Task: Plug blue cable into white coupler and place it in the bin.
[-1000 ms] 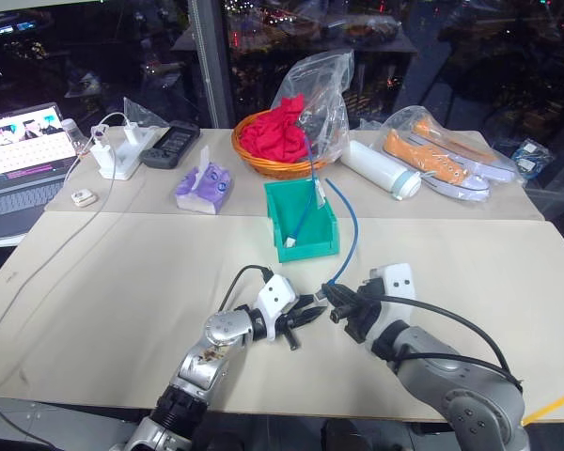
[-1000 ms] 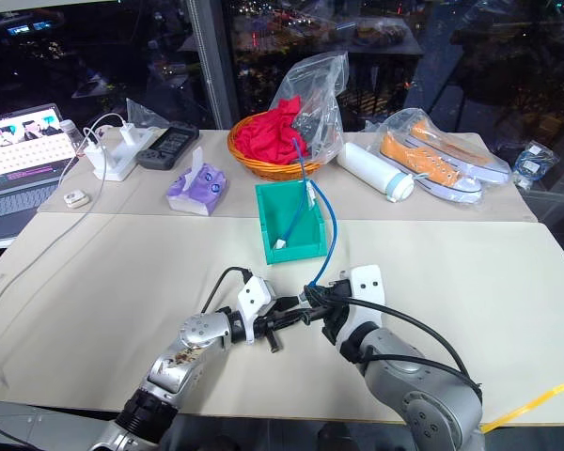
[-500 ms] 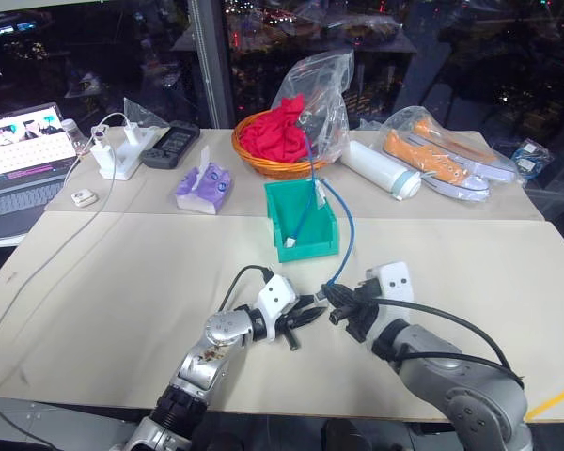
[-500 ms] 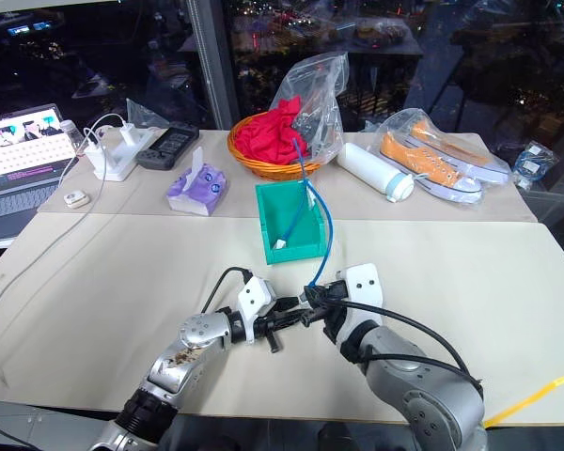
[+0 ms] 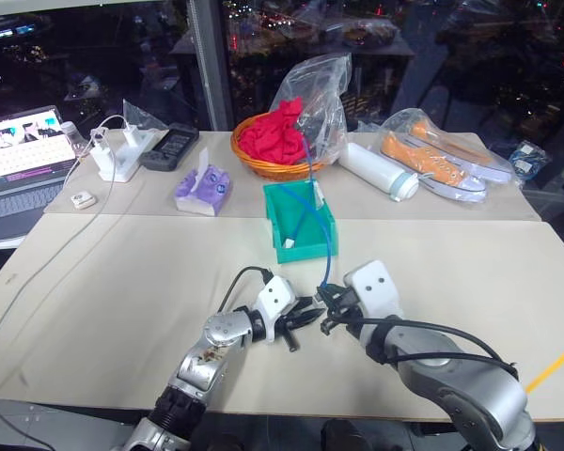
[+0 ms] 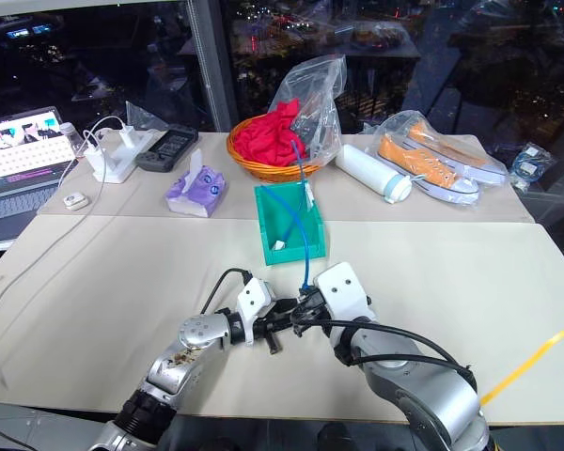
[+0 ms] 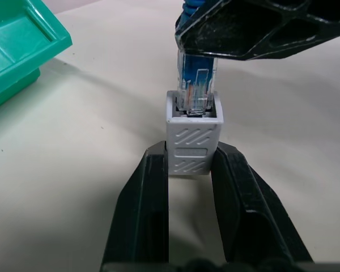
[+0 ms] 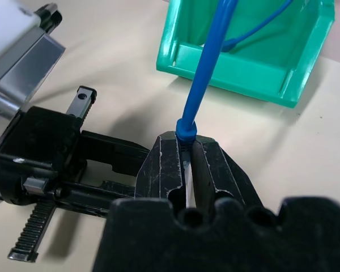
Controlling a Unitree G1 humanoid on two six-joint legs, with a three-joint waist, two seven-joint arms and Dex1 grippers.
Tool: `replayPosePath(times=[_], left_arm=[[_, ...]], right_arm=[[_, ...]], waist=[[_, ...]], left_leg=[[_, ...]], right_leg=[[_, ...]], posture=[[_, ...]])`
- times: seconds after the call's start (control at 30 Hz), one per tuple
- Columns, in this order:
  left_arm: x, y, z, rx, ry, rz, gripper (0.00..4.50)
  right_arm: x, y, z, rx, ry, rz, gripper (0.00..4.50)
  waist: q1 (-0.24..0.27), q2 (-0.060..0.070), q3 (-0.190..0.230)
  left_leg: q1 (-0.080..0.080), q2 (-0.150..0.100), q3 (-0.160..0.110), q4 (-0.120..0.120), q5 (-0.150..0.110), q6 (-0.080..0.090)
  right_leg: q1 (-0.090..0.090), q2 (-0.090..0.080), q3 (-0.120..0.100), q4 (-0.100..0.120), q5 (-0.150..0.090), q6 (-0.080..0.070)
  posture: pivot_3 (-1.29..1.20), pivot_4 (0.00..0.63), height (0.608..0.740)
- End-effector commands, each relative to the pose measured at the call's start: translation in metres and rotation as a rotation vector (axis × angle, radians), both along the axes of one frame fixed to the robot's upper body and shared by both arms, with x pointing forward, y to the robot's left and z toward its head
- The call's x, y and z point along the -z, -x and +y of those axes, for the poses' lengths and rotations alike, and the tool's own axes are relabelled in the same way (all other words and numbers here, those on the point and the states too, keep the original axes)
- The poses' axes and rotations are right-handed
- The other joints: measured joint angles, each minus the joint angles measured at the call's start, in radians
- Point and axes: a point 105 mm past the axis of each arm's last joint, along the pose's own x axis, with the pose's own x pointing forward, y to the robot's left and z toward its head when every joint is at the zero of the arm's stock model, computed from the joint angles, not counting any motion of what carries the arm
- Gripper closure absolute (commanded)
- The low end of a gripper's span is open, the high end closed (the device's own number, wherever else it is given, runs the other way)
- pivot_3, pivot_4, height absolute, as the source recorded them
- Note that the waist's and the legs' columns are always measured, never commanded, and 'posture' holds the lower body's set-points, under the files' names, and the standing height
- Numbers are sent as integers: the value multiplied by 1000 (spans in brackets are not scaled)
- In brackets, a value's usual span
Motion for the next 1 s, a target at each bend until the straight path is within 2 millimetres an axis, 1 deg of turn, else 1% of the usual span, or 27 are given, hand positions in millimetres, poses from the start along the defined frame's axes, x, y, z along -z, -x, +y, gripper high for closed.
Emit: replayPosePath(times=[0.03,0.13,0.27,0.4,0.5,0.63,0.83,1.0], left_arm=[[-9,6,-1,17,24,-27,3895],[-8,8,0,18,21,-25,3895],[-8,10,0,18,20,-23,3895],[-8,11,1,15,19,-18,3895],[-7,13,1,12,18,-15,3895],[-7,13,1,12,17,-12,3895],[-7,14,0,18,17,-10,3895],[-7,14,0,24,17,-10,3895]], right_arm=[[44,6,-6,17,96,193,4500],[52,9,-3,3,109,235,4500],[59,11,0,-13,126,267,4500],[62,10,2,-25,153,271,4500],[59,7,-1,-15,175,243,4500],[54,4,-10,33,164,218,4500],[50,2,-19,63,185,197,4500],[41,-3,-24,85,198,158,4500]], waist=[[-2,0,-2],[-10,0,-6],[-16,0,-7],[-19,0,-9],[-19,0,-10],[-19,0,-10],[-16,0,-10],[-14,0,-10]], left_leg=[[0,0,0,0,0,0],[2,0,0,0,-1,1],[14,0,0,-1,-3,5],[15,0,0,-1,-4,7],[15,0,0,-1,-4,7],[15,0,0,-1,-4,7],[15,0,0,-1,-4,7],[15,0,0,-1,-4,7]], right_leg=[[0,0,0,0,0,0],[2,0,0,0,0,0],[15,0,0,-3,-1,0],[16,1,0,-3,-2,0],[16,1,0,-3,-2,0],[16,1,0,-3,-2,0],[16,1,0,-3,-2,0],[15,0,0,-4,-2,0]], posture=[[0,150,722],[0,150,722],[0,150,722],[0,150,722],[0,150,722],[0,150,722],[0,150,722],[0,150,722]])
